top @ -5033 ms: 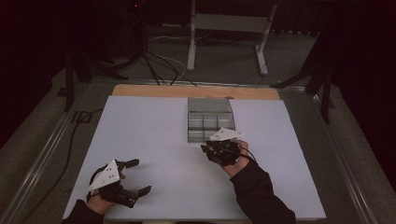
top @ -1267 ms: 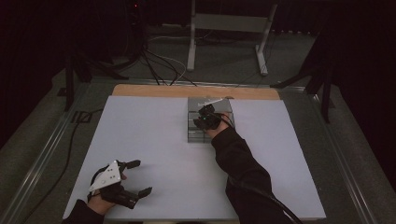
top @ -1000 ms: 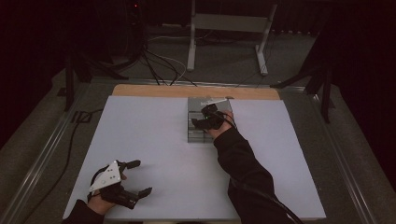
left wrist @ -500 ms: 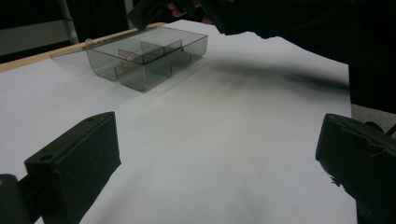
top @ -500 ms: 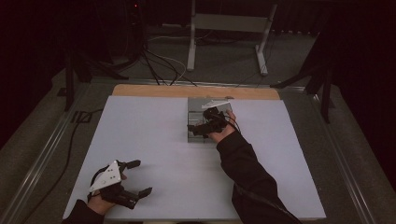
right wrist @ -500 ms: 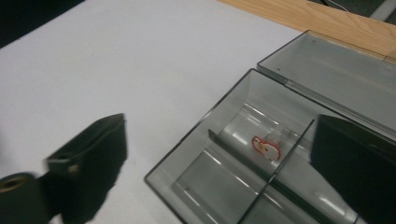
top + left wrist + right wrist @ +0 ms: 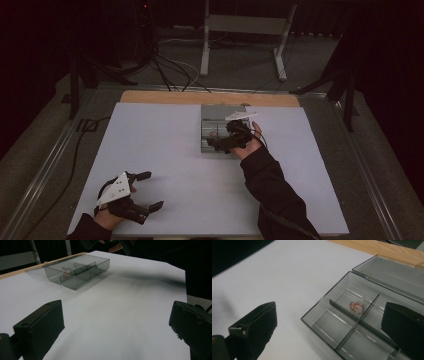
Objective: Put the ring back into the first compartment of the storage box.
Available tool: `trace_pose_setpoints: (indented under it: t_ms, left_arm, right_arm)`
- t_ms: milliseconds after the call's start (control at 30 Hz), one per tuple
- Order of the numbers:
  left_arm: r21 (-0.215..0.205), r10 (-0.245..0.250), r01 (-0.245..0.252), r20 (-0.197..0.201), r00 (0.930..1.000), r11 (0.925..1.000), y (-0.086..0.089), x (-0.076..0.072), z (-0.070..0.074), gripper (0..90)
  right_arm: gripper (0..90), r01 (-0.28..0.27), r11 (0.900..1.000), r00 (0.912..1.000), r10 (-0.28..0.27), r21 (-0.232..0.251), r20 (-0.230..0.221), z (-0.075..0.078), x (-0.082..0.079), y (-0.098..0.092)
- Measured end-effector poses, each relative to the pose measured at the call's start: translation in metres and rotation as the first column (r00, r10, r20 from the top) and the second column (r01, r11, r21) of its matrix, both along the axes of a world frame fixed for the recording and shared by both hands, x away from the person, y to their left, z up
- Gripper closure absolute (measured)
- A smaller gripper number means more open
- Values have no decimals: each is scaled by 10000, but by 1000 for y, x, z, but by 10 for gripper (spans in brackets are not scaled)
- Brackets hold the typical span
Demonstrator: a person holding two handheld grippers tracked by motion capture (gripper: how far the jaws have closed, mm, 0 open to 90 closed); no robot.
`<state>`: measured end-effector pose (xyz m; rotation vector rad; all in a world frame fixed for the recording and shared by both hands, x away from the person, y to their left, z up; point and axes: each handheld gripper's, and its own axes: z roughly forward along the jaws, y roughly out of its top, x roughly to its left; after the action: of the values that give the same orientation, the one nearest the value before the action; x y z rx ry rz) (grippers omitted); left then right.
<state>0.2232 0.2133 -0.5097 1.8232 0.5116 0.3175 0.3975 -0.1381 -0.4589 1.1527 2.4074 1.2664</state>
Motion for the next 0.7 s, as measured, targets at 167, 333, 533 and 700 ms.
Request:
trace_pose_setpoints:
  t_ms: [167, 333, 533, 700]
  left_arm:
    - [29, -61, 61, 8, 10000, 10000, -1, 0, 0, 5]
    - [53, -106, 106, -11, 9999, 9999, -2, 2, 0, 5]
    - [53, -120, 120, -17, 9999, 9999, -2, 2, 0, 5]
    - [14, -92, 92, 7, 10000, 10000, -2, 1, 0, 5]
  right_arm:
    - [0, 0, 10000, 9999, 1, -52, 143, 3, -7, -6]
    - [0, 76, 10000, 9994, -78, 52, 329, 6, -20, -17]
    - [0, 98, 9997, 9993, -106, 211, 371, 7, -34, -28]
    - [1, 73, 9999, 9990, -79, 138, 444, 2, -47, -40]
